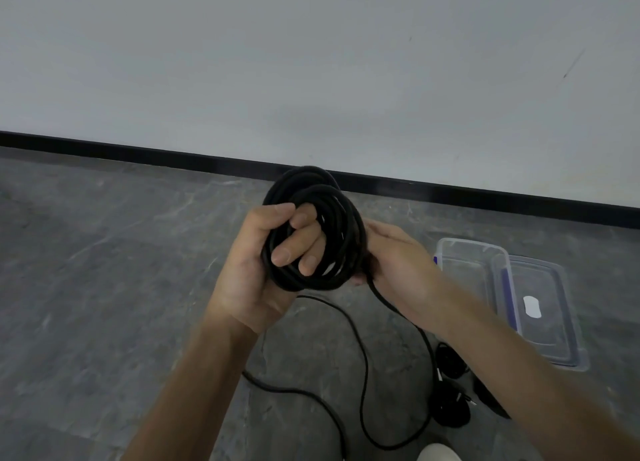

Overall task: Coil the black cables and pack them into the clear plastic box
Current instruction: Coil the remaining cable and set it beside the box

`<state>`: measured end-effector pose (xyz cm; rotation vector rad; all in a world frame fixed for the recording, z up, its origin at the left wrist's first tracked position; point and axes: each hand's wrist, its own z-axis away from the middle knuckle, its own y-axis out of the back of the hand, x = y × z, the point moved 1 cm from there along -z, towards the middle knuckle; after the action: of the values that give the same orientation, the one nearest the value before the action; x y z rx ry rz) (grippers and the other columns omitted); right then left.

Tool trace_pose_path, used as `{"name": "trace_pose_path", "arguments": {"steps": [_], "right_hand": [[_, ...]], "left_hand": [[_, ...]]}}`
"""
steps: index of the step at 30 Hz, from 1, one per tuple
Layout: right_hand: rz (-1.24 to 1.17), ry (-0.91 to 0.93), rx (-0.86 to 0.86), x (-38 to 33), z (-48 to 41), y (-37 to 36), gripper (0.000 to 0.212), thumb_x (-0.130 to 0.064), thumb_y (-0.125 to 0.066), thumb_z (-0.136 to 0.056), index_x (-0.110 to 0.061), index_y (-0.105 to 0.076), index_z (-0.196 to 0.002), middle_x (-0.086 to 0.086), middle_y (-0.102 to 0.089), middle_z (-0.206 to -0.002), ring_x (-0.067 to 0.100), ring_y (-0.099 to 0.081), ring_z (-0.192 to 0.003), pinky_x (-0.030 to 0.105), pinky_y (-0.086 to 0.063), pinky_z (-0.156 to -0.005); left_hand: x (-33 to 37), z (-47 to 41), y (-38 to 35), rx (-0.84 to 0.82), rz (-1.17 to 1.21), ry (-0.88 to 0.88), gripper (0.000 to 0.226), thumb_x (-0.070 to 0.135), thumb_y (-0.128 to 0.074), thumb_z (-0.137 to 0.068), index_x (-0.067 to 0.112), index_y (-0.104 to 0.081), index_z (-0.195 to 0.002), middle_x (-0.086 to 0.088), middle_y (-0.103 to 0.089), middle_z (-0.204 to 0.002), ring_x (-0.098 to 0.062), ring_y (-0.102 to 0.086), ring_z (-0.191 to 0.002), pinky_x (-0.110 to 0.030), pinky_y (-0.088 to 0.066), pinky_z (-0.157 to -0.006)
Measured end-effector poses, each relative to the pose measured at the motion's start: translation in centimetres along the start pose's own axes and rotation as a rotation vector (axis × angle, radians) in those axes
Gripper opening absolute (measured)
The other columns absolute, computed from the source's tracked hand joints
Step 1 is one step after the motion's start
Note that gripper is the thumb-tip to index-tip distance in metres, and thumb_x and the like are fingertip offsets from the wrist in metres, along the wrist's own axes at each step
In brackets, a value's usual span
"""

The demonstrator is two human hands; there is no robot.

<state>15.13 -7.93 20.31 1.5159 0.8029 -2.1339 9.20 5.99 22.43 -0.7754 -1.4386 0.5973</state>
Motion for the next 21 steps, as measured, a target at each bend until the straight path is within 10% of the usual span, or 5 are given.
{"name": "trace_pose_path", "arguments": {"steps": [6,14,21], "right_hand": [[0.343,-0.033,-0.077,0.6,0.6,-1.6,0.032,-0.019,-0.036,-0.104,-0.030,-0.057,-0.082,0.006,-0.056,-0.061,0.011,-0.047,-0.054,0.027,-0.040,-0.057],[0.342,-0.151,-0.195,0.4,1.1,-2.1,0.019,-0.014,-0.041,-0.101,-0.005,-0.056,-0.109,0.001,-0.058,-0.065,0.012,-0.055,-0.058,0.022,-0.050,-0.057],[0.479,-0.175,-0.237,0.7,1.4,-2.5,0.015,-0.018,-0.043,-0.101,-0.021,-0.055,-0.109,-0.005,-0.057,-0.066,-0.001,-0.055,-0.060,0.016,-0.047,-0.060]], "left_hand": [[0.1,-0.2,-0.2,0.217,0.028,-0.131,0.019,0.029,-0.060,-0.082,0.018,-0.058,-0.066,0.012,-0.044,-0.044,-0.005,-0.046,-0.047,-0.017,-0.048,-0.055],[-0.1,-0.3,-0.6,0.421,-0.227,-0.202,0.017,0.026,-0.049,-0.086,0.020,-0.052,-0.069,0.011,-0.039,-0.050,-0.006,-0.043,-0.052,-0.017,-0.045,-0.057],[0.2,-0.5,-0.4,0.558,-0.459,-0.284,0.045,0.019,-0.045,-0.096,0.028,-0.054,-0.053,0.010,-0.042,-0.052,-0.007,-0.050,-0.056,-0.024,-0.043,-0.068]]}}
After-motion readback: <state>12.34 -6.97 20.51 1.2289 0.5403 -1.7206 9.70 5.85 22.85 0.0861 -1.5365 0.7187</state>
